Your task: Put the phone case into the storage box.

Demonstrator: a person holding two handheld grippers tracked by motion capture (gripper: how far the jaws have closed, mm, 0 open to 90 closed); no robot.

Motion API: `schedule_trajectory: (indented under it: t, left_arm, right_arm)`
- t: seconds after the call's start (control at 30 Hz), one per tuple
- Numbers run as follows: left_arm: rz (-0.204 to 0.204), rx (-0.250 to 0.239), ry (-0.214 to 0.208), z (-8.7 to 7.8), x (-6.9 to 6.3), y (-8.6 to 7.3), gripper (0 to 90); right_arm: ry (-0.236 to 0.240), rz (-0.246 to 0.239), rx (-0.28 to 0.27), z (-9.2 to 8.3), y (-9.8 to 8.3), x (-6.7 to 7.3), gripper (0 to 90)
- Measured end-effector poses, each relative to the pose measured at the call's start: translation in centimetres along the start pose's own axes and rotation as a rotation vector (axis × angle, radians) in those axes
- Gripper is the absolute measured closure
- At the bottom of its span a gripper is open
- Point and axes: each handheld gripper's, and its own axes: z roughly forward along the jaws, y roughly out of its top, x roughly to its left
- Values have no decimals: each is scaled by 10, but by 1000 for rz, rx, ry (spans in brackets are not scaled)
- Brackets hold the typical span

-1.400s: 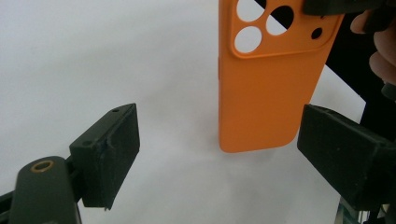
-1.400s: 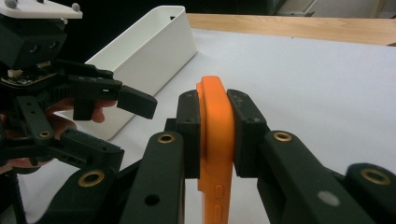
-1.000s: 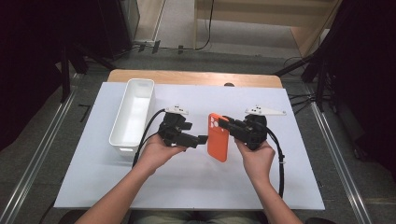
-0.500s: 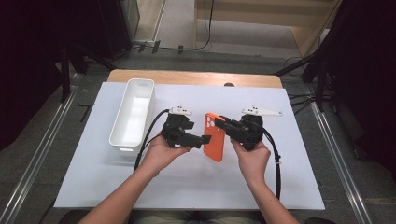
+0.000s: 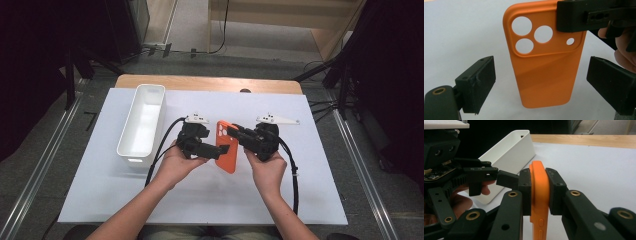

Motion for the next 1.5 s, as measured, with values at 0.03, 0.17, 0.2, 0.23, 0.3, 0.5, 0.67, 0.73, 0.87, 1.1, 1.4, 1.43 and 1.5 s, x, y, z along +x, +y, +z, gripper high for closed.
schedule_trajectory:
  t: [0.03,0.17,0.2,0.23,0.3,0.5,0.67,0.73,0.87,1.1,1.4,1.43,1.5]
  left_arm:
    - [0,-3,3,0,0,0,84]
    - [4,-18,9,1,-2,0,84]
    - [2,-24,16,1,-3,0,83]
    - [2,-26,21,1,-3,0,83]
    - [2,-29,24,1,-3,0,83]
    - [-5,-33,48,4,-6,0,83]
    - [-11,-32,59,7,-8,-1,84]
    - [-14,-37,62,8,-8,-1,83]
    - [-10,-37,68,9,-7,-2,84]
    - [-28,-54,65,12,-6,-4,84]
    - [-1,-67,87,12,-9,-4,99]
    - [2,-68,91,11,-9,-4,104]
    - [-2,-71,99,12,-10,-4,116]
  right_arm:
    - [-1,-4,-3,1,0,0,747]
    - [3,-1,-4,2,0,3,747]
    - [4,0,-5,2,0,3,747]
    - [8,0,1,2,0,5,747]
    - [5,-5,3,3,-1,5,747]
    - [8,-1,-3,5,-2,8,747]
    - [16,-1,-1,6,-2,11,747]
    - [20,2,0,7,-3,12,747]
    - [29,6,-5,7,-3,14,747]
    - [42,14,-5,8,-5,18,747]
    - [37,17,-12,9,-6,19,747]
    - [40,22,-12,9,-6,20,747]
    - [38,18,-15,9,-6,20,747]
